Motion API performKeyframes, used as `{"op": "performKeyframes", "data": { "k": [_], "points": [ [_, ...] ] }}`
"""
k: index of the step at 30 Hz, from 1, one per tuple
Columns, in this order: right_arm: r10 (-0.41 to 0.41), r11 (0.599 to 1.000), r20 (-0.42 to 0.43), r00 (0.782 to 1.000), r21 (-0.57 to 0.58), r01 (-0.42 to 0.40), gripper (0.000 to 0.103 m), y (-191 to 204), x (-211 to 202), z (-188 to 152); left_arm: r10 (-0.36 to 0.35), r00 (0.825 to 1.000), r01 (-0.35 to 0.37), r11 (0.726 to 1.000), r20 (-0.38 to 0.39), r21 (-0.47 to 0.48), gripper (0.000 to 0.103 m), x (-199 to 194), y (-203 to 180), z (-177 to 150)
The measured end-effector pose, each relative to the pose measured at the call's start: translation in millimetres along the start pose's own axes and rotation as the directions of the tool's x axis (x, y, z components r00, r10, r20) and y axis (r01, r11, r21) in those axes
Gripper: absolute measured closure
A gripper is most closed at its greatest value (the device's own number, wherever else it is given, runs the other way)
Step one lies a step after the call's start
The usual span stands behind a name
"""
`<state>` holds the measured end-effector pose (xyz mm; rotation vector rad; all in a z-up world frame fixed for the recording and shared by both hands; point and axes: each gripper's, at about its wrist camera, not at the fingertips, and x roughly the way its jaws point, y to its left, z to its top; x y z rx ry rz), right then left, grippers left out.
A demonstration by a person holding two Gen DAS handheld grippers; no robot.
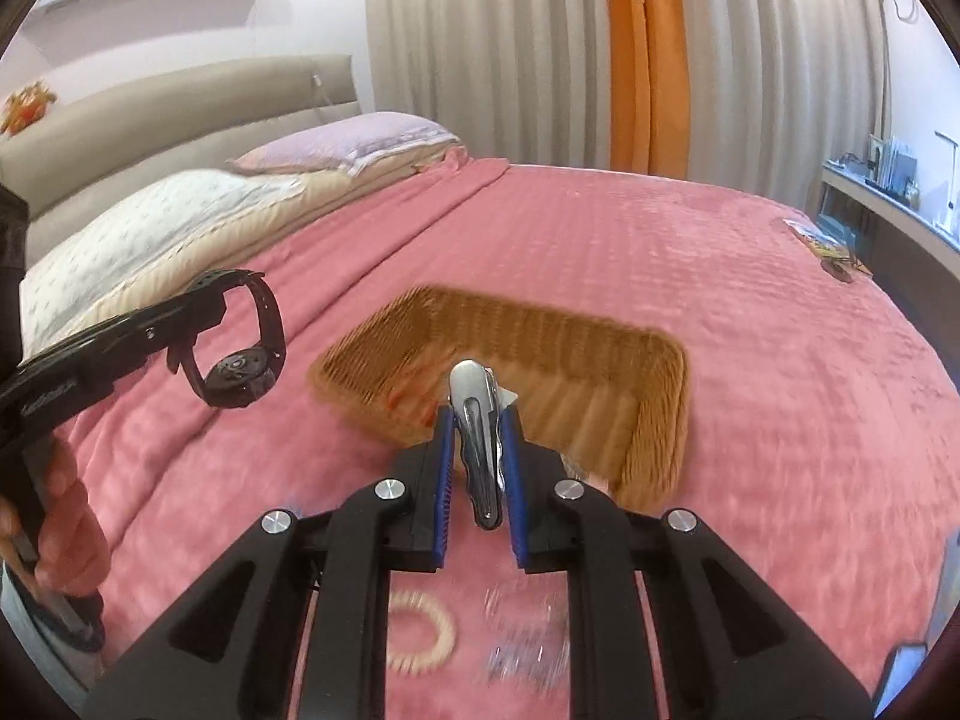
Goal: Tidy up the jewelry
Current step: 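Carry the watch and clip into the basket and release both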
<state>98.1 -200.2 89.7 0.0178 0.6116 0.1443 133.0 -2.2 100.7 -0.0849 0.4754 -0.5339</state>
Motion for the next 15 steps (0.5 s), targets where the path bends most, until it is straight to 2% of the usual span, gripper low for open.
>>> {"op": "performKeyframes", "data": {
  "k": [3,6,10,15],
  "points": [
    [0.001,1.0,-0.002,1.0,0.025,-0.001,0.09,-15,29,15,0.004,1.0,-0.003,1.0,-0.004,0.003,0.08,28,-2,9],
    [-0.012,0.999,-0.037,0.999,0.049,0.014,0.09,-33,63,20,0.01,0.999,-0.01,1.0,-0.045,-0.005,0.08,64,0,11],
    [-0.005,0.995,-0.107,0.994,0.094,0.015,0.09,-50,102,15,0.007,0.993,-0.01,0.999,-0.12,-0.03,0.08,109,6,0],
    [-0.014,0.994,-0.168,0.986,0.102,0.032,0.089,-56,126,4,0.029,0.982,-0.032,0.999,-0.187,-0.015,0.08,140,10,-18]
  ]
}}
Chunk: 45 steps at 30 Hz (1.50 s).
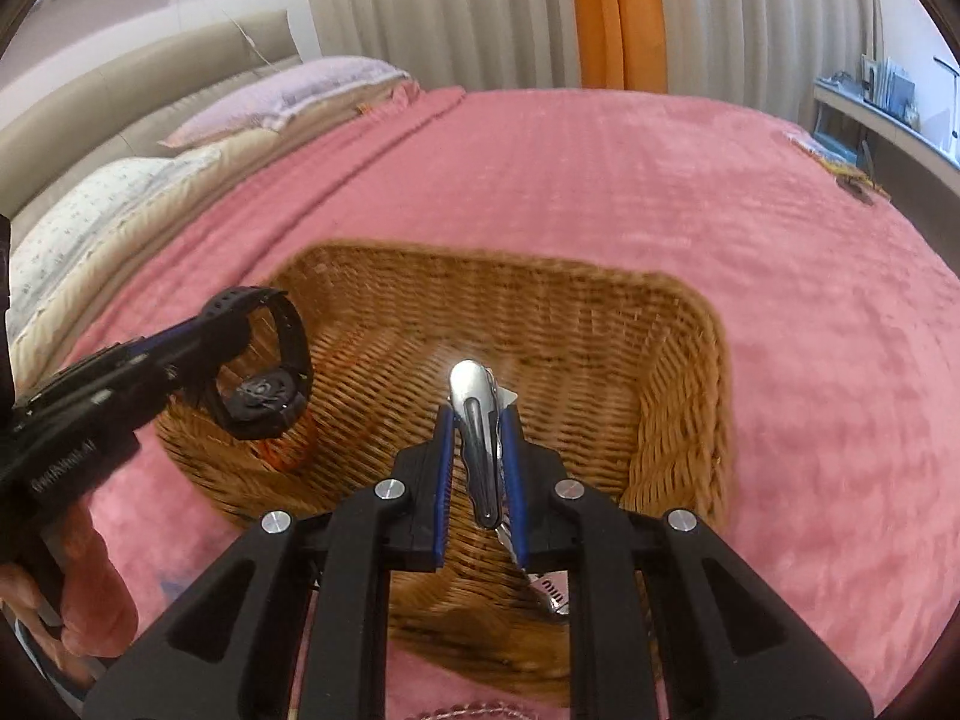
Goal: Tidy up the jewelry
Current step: 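Carry the watch and clip into the basket and release both, then grasp the blue hair clip with the left tool while the right tool grasps the cream coil hair tie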
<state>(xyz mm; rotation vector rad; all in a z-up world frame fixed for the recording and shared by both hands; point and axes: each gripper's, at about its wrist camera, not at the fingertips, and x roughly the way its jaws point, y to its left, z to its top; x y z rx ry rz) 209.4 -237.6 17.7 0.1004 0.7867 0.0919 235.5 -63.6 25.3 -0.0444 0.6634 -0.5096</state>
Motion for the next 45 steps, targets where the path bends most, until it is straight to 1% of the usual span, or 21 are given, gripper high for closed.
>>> {"op": "performKeyframes", "data": {
  "k": [5,7,9,10,11,14,16,19,20,21,23,27,30,34,37,39,41,43,45],
  "points": [
    [-0.006,1.0,-0.028,1.0,0.006,0.006,0.089,-5,11,-5,0.042,0.999,-0.041,0.998,-0.019,0.039,0.08,9,-4,-6],
    [-0.006,1.0,-0.033,0.999,0.011,0.006,0.089,-6,13,-6,0.038,0.999,-0.037,0.999,-0.029,0.039,0.079,10,-3,-5],
    [0.004,1.0,-0.036,0.999,0.024,-0.003,0.089,-8,11,-6,0.035,0.999,-0.034,0.999,-0.005,0.04,0.072,1,-4,-3],
    [0.014,0.999,-0.035,0.999,0.033,-0.013,0.089,-9,10,-6,0.032,0.999,-0.032,0.999,0.005,0.042,0.066,-4,-5,-2],
    [0.019,0.999,-0.032,0.999,0.04,-0.018,0.088,-11,8,-5,0.029,0.999,-0.029,0.999,0.02,0.045,0.064,-12,-7,-1],
    [0.033,0.998,-0.017,0.999,0.047,-0.032,0.088,-13,-2,-4,0.019,0.999,-0.021,0.998,0.048,0.051,0.062,-33,-9,2],
    [0.039,0.998,-0.003,0.999,0.049,-0.039,0.085,-12,-14,-5,0.015,0.998,-0.018,0.999,0.066,0.049,0.061,-54,-8,3],
    [0.055,0.997,0.027,0.998,0.046,-0.056,0.069,-6,-38,-7,0.012,0.996,-0.016,0.999,0.094,0.047,0.059,-83,-6,1],
    [0.059,0.997,0.038,0.998,0.042,-0.06,0.058,-3,-47,-9,0.01,0.994,-0.015,0.999,0.107,0.043,0.058,-98,-4,0],
    [0.063,0.997,0.054,0.997,0.035,-0.065,0.055,1,-57,-11,0.007,0.993,-0.012,0.999,0.121,0.038,0.057,-112,-3,-3],
    [0.068,0.998,0.084,0.994,0.01,-0.069,0.055,13,-79,-19,0.009,0.989,-0.013,0.999,0.145,0.029,0.056,-133,-2,-8],
    [0.095,0.995,0.107,0.99,-0.02,-0.093,0.055,34,-114,-39,0.012,0.984,-0.015,1.0,0.18,0.012,0.051,-172,-2,-26],
    [0.123,0.992,0.103,0.987,-0.026,-0.121,0.055,42,-131,-63,0.008,0.982,-0.007,1.0,0.187,-0.004,0.05,-192,-4,-47],
    [0.138,0.99,0.065,0.988,-0.026,-0.137,0.056,52,-136,-96,0.01,0.989,-0.006,1.0,0.146,-0.03,0.05,-198,-5,-81],
    [0.146,0.989,0.017,0.989,-0.019,-0.146,0.058,57,-127,-118,0.007,0.996,-0.002,0.998,0.086,-0.057,0.051,-189,-1,-108],
    [0.161,0.987,-0.016,0.987,-0.003,-0.161,0.064,58,-121,-131,-0.011,0.999,0.014,0.996,0.04,-0.088,0.051,-179,5,-124],
    [0.165,0.986,-0.038,0.986,0.007,-0.164,0.066,59,-116,-141,-0.019,1.0,0.018,0.992,-0.005,-0.123,0.052,-168,13,-138],
    [0.173,0.985,-0.069,0.982,0.026,-0.172,0.067,58,-111,-149,-0.013,0.999,0.009,0.99,-0.032,-0.138,0.052,-161,20,-145],
    [0.199,0.979,-0.105,0.974,0.056,-0.194,0.067,57,-104,-156,0.007,0.998,-0.017,0.99,-0.067,-0.142,0.052,-150,25,-148]
  ]
}}
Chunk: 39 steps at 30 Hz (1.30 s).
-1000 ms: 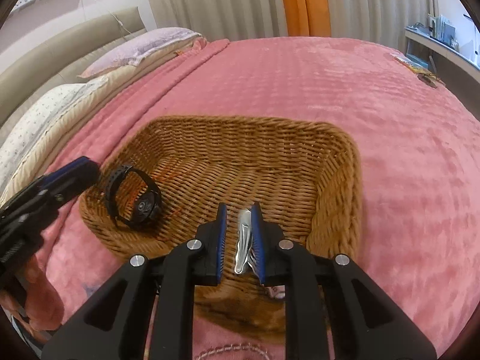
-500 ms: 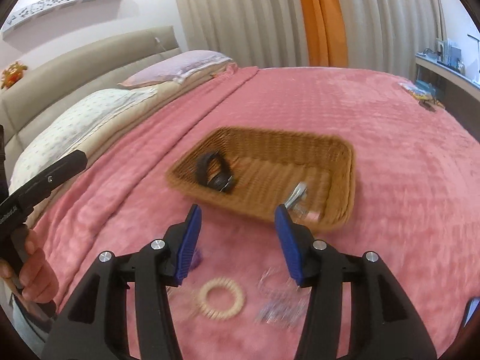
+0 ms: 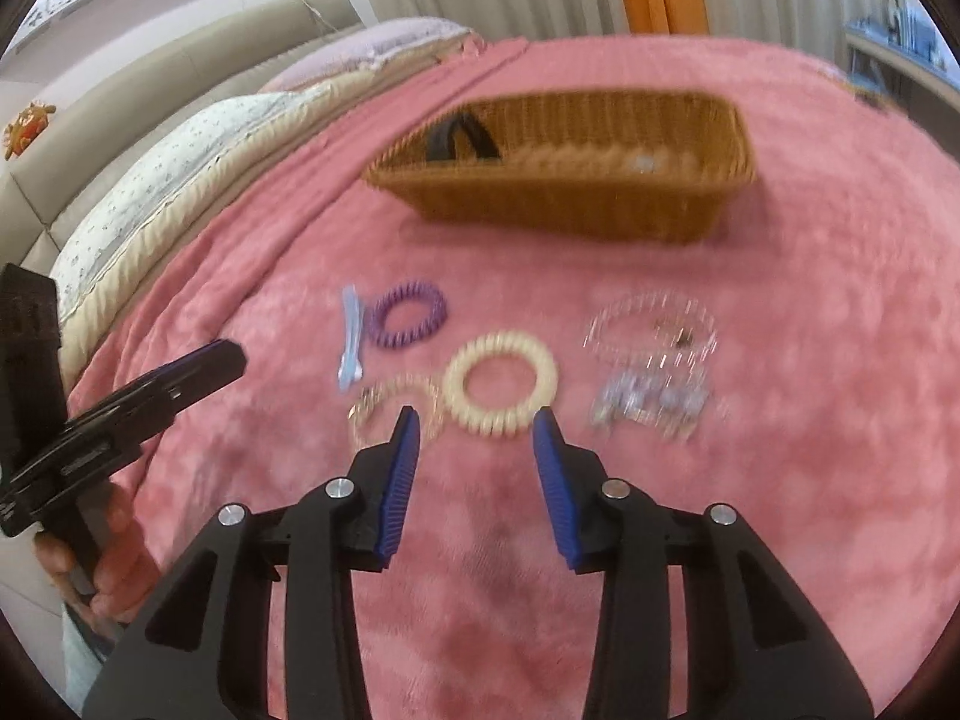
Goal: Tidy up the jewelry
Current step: 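Grasp the blue hair clip with the left tool while the right tool grasps the cream coil hair tie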
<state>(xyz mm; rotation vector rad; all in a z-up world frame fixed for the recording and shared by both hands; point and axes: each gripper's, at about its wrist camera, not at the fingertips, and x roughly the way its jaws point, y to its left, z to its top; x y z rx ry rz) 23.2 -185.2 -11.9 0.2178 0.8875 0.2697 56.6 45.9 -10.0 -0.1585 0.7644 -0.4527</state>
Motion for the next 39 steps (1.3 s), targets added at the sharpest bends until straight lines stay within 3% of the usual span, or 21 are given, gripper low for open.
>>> {"op": "performKeyframes", "data": {
  "k": [9,14,17,19,21,22,23,29,39],
  "points": [
    [-0.014,0.996,-0.057,0.998,0.088,0.019,0.067,-20,25,10,0.044,0.992,-0.042,0.999,-0.115,0.013,0.052,40,3,6],
    [-0.068,0.994,-0.062,0.996,0.08,0.072,0.067,-21,42,26,0.046,0.986,-0.045,0.999,-0.161,0.01,0.067,66,3,17],
    [-0.113,0.993,-0.06,0.992,0.03,0.115,0.067,-15,50,31,0.063,0.981,-0.06,0.998,-0.181,0.019,0.068,78,2,21],
    [-0.15,0.989,-0.05,0.987,-0.011,0.15,0.074,-9,55,32,0.08,0.979,-0.076,0.997,-0.19,0.028,0.07,84,0,23],
    [-0.178,0.983,-0.041,0.983,-0.052,0.176,0.085,-4,58,31,0.096,0.976,-0.089,0.995,-0.193,0.045,0.078,87,-2,23],
    [-0.177,0.983,-0.038,0.983,-0.059,0.175,0.087,-3,57,30,0.098,0.976,-0.089,0.995,-0.197,0.052,0.09,87,-3,22],
    [-0.173,0.983,-0.036,0.984,-0.061,0.171,0.091,-3,57,29,0.099,0.975,-0.09,0.995,-0.198,0.054,0.092,88,-3,21],
    [-0.135,0.99,-0.015,0.991,-0.055,0.133,0.093,-4,49,24,0.053,0.985,-0.05,0.998,-0.162,0.028,0.092,76,3,20],
    [-0.095,0.994,0.081,0.992,-0.046,0.099,0.094,2,15,24,-0.091,0.995,0.092,0.996,-0.037,0.009,0.093,33,-2,23]
  ]
}}
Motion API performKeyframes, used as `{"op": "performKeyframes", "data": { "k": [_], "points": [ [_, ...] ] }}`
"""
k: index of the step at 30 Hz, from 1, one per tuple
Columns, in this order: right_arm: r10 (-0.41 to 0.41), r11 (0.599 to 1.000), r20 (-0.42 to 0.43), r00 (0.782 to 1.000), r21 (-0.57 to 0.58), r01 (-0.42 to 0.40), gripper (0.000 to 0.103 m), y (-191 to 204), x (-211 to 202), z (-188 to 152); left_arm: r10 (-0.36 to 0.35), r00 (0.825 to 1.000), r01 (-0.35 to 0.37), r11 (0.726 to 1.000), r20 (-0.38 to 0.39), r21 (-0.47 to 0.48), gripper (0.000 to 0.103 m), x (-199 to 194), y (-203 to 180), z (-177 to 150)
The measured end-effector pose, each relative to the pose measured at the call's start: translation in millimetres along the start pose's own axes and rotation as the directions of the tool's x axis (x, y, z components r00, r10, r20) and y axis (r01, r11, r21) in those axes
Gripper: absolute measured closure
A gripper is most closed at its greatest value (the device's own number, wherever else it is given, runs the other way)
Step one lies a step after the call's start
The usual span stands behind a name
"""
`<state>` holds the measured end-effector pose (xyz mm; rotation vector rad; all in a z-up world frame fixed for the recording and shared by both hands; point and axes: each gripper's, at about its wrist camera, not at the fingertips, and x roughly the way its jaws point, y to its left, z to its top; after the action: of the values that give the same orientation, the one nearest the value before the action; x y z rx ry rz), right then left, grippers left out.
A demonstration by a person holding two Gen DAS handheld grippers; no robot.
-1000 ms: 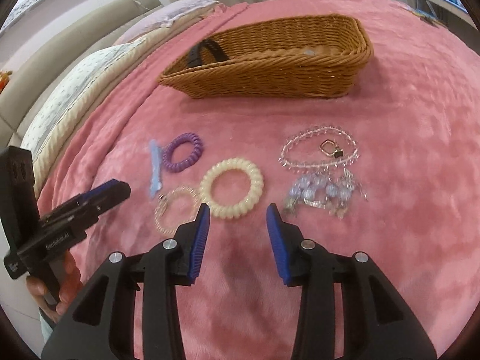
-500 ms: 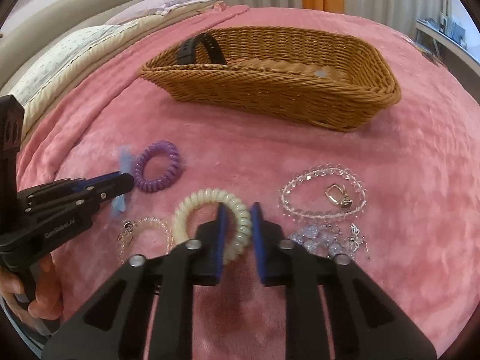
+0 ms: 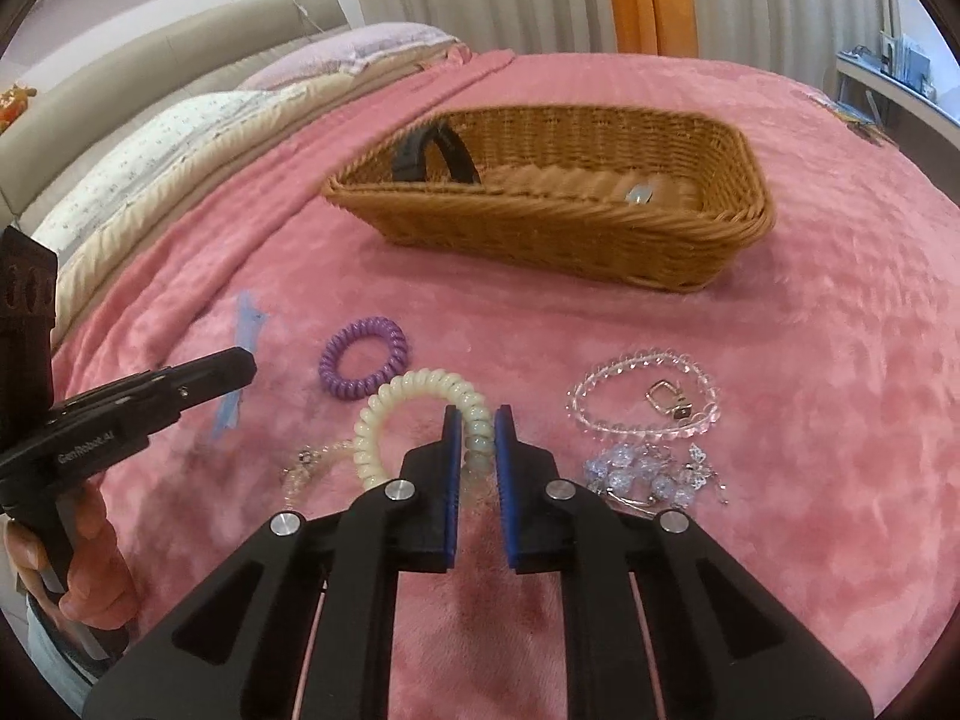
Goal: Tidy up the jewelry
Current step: 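Grasp the blue hair clip with the left tool while the right tool grasps the cream coil hair tie, then lower both items into the basket and open both tools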
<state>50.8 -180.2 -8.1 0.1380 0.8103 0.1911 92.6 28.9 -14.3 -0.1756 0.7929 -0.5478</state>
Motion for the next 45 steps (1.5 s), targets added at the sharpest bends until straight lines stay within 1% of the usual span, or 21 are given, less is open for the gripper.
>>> {"op": "performKeyframes", "data": {
  "k": [4,7,10,13,15,17,19,20,23,25,29,31,33,38,40,43,45],
  "points": [
    [0.003,1.0,0.052,0.999,0.013,-0.004,0.094,0,-25,11,-0.041,0.997,0.039,0.999,0.067,0.036,0.093,-22,-17,12],
    [-0.004,1.0,0.11,0.994,0.019,0.002,0.094,-1,-44,27,-0.025,0.993,0.019,0.999,0.112,0.05,0.093,-33,-28,26],
    [-0.029,0.999,0.163,0.986,0.029,0.024,0.094,-6,-59,52,-0.032,0.987,0.022,0.998,0.157,0.067,0.093,-39,-42,50],
    [-0.054,0.998,0.211,0.976,0.033,0.049,0.094,-15,-64,82,-0.042,0.981,0.023,0.994,0.188,0.104,0.093,-36,-59,77],
    [-0.078,0.997,0.234,0.969,0.031,0.073,0.094,-20,-62,100,-0.038,0.978,0.01,0.991,0.203,0.137,0.093,-28,-70,95],
    [-0.099,0.995,0.24,0.966,0.039,0.093,0.094,-28,-54,115,-0.042,0.977,0.012,0.989,0.209,0.145,0.093,-17,-76,108],
    [-0.11,0.993,0.223,0.969,0.061,0.099,0.094,-39,-40,127,-0.014,0.976,-0.014,0.991,0.215,0.131,0.093,-3,-80,119],
    [-0.108,0.993,0.215,0.971,0.072,0.095,0.094,-44,-33,131,0.009,0.977,-0.035,0.992,0.212,0.119,0.093,9,-81,125],
    [-0.11,0.99,0.19,0.976,0.105,0.091,0.094,-58,-8,141,0.017,0.983,-0.038,0.993,0.184,0.111,0.093,43,-83,134],
    [-0.124,0.988,0.173,0.977,0.115,0.106,0.094,-66,8,145,0.018,0.987,-0.036,0.993,0.161,0.11,0.092,62,-82,137],
    [-0.161,0.981,0.111,0.981,0.131,0.146,0.094,-83,41,147,0.017,0.996,-0.026,0.994,0.086,0.103,0.092,103,-76,139],
    [-0.181,0.977,0.094,0.979,0.133,0.168,0.094,-86,50,147,0.051,0.997,-0.056,0.994,0.062,0.093,0.092,119,-73,137],
    [-0.196,0.974,0.075,0.978,0.134,0.185,0.094,-90,59,145,0.056,0.998,-0.059,0.995,0.035,0.084,0.092,130,-69,135],
    [-0.193,0.974,0.024,0.981,0.128,0.188,0.094,-94,76,140,0.065,0.998,-0.064,0.991,-0.012,0.116,0.091,143,-71,128],
    [-0.185,0.974,0.011,0.983,0.135,0.182,0.093,-96,78,139,0.064,0.998,-0.061,0.99,-0.017,0.128,0.091,142,-72,127],
    [-0.16,0.975,0.001,0.987,0.157,0.158,0.093,-100,76,137,0.067,0.998,-0.064,0.987,-0.011,0.148,0.073,137,-77,126],
    [-0.161,0.974,0.013,0.987,0.163,0.157,0.093,-101,69,135,0.051,0.999,-0.049,0.987,-0.005,0.15,0.072,128,-77,126]
  ]
}}
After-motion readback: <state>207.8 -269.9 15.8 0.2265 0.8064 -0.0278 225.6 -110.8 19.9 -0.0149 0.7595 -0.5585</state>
